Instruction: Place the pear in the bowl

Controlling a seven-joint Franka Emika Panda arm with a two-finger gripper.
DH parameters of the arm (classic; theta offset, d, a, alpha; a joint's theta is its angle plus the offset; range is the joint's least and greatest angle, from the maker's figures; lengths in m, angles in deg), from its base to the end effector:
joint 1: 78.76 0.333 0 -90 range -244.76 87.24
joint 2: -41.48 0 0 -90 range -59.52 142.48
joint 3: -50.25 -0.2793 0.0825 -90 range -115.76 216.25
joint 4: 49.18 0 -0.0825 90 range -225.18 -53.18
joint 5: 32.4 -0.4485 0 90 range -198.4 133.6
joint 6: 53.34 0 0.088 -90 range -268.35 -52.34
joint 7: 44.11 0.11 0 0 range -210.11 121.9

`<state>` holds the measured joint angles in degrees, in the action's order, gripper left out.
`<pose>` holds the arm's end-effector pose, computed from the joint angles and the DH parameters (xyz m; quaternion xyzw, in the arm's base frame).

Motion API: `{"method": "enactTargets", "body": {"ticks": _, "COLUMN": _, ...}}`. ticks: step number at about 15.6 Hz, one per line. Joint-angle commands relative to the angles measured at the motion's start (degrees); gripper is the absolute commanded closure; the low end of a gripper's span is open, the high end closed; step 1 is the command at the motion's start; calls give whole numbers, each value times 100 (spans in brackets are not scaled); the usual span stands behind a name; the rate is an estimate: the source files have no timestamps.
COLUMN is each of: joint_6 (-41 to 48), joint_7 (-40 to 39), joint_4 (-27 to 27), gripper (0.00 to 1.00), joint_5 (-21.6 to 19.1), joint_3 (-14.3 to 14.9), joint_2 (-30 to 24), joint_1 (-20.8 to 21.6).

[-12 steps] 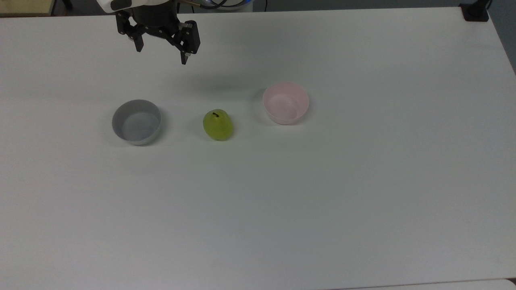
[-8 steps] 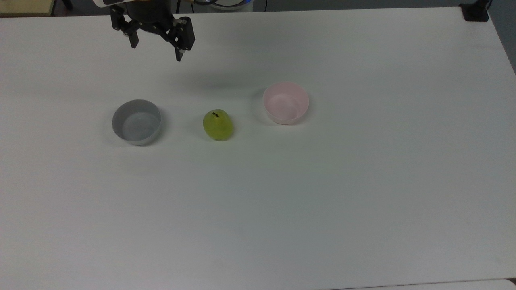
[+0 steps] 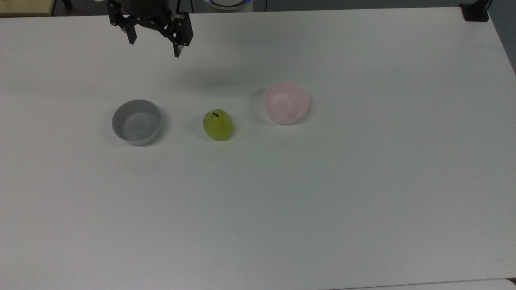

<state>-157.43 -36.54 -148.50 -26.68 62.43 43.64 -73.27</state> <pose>0.6366 -0.0818 0.4957 0.9920 -0.1128 0.0235 0.0525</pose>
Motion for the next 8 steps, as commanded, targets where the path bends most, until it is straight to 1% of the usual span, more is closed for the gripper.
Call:
{"method": "enactTargets", "body": {"ticks": 1, "joint_6": 91, "joint_7": -361, "joint_4": 167, "gripper": 0, "joint_5": -167, "joint_3": 143, "joint_2": -49, "joint_1": 49}}
{"method": "enactTargets", "body": {"ticks": 5, "joint_6": 38, "joint_7": -335, "joint_4": 185, "gripper": 0, "joint_5": -203, "joint_3": 144, "joint_2": 144, "joint_1": 110}}
{"method": "enactTargets", "body": {"ticks": 8, "joint_6": -120, "joint_7": -326, "joint_4": 299, "gripper": 0, "joint_5": -238, "joint_3": 144, "joint_2": 284, "joint_1": 119}}
